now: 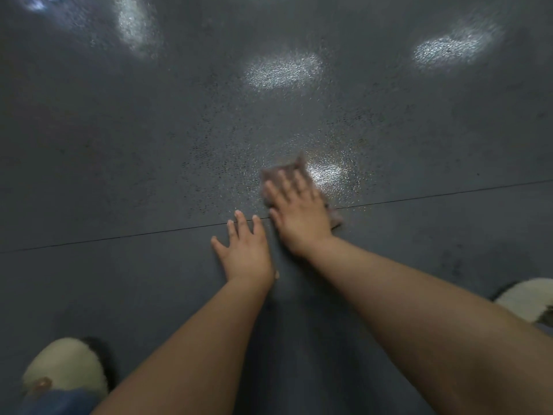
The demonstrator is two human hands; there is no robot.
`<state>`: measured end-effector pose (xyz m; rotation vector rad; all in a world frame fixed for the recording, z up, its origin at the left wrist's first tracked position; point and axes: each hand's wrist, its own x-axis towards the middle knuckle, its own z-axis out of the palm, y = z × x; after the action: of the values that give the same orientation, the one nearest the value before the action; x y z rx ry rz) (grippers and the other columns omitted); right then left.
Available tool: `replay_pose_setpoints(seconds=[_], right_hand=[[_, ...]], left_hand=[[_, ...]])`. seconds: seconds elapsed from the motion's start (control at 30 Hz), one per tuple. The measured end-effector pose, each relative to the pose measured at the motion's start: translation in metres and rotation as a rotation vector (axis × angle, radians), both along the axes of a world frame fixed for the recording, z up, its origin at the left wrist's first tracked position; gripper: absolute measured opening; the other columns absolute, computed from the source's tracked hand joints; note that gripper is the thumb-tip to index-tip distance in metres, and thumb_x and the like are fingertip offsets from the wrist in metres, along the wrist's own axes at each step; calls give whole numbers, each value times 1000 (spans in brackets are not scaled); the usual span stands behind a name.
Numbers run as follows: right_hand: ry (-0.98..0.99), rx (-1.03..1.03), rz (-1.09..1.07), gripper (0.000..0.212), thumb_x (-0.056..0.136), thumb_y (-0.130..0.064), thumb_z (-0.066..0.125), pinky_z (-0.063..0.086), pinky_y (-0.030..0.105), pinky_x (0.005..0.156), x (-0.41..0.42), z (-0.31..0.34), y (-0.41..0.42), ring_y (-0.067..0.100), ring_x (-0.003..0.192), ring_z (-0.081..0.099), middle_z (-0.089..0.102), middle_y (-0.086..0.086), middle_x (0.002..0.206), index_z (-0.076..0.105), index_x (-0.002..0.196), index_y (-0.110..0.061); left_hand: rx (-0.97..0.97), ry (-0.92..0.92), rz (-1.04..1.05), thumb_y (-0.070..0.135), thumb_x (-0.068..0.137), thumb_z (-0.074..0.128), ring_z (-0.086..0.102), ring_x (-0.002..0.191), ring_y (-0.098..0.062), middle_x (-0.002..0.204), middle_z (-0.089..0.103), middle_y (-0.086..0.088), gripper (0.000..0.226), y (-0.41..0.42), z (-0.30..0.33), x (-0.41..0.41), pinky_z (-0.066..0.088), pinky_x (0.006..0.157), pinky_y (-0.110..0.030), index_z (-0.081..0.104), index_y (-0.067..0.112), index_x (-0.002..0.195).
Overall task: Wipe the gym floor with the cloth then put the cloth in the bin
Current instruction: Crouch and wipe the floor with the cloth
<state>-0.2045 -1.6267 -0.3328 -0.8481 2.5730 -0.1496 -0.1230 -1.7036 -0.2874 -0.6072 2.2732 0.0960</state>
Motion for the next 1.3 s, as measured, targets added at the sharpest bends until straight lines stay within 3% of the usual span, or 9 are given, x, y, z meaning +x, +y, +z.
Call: replay_pose_setpoints(seconds=[0.2,0.33,0.6,0.73,0.87,0.93,1.03,1.17,1.3], right_hand=[[35,-26,186,56,85,-45,30,31,51,106,-12,-3,39,36,130,45,53,7,138,59,129,-25],[84,16,-107,67,88,-53,10,-5,36,114,-34,1,84,32,146,3,12,4,159,23,149,-29],[-5,100,-509,56,101,-42,25,-4,48,116,-40,9,104,34,145,-10,-4,3,160,6,152,-28],[-37,67,-223,57,100,-44,28,-3,47,116,0,11,73,33,145,-8,-3,3,160,9,152,-29],[19,-5,141,53,86,-45,34,36,55,102,32,4,76,33,131,44,50,5,141,56,131,-29],[-17,6,176,52,84,-44,33,41,52,97,21,2,85,31,125,52,57,3,134,62,125,-29],[-23,7,174,57,87,-45,26,27,48,109,-1,0,94,33,136,38,45,4,145,52,135,-28],[58,72,-77,56,96,-48,14,-9,39,115,-29,-2,114,27,146,-8,-1,0,160,11,151,-33],[73,138,-471,55,101,-42,24,-7,48,115,-45,0,125,27,146,-11,-7,0,160,4,151,-32]], left_hand=[[0,-20,-5,45,73,76,-2,147,-27,158,-12,-12,115,1,2,-2,12,111,-57,-3,16,151],[-4,-12,-15,47,73,76,-2,147,-28,158,-12,-13,115,1,2,-1,12,111,-58,-3,16,151],[-12,-31,-17,45,73,77,-1,147,-29,158,-11,-14,116,3,4,-3,11,111,-58,-3,14,150],[3,-31,9,45,72,77,-2,147,-27,158,-13,-10,116,1,4,-3,11,111,-60,-4,17,151],[-3,-38,-5,45,73,77,-2,147,-27,158,-12,-11,116,1,4,-4,11,111,-61,-3,16,151],[-8,-52,-10,45,72,77,-1,146,-29,158,-10,-13,115,2,5,-6,11,111,-60,-2,14,151],[-18,-64,-24,44,72,78,1,146,-33,157,-9,-17,115,3,6,-10,10,111,-60,-1,11,150],[-19,-70,-39,44,74,77,1,146,-34,157,-8,-18,115,3,6,-9,9,112,-59,-2,10,150],[-35,-70,-48,44,74,77,2,146,-35,157,-8,-19,115,4,3,-9,10,112,-58,-2,9,150]])
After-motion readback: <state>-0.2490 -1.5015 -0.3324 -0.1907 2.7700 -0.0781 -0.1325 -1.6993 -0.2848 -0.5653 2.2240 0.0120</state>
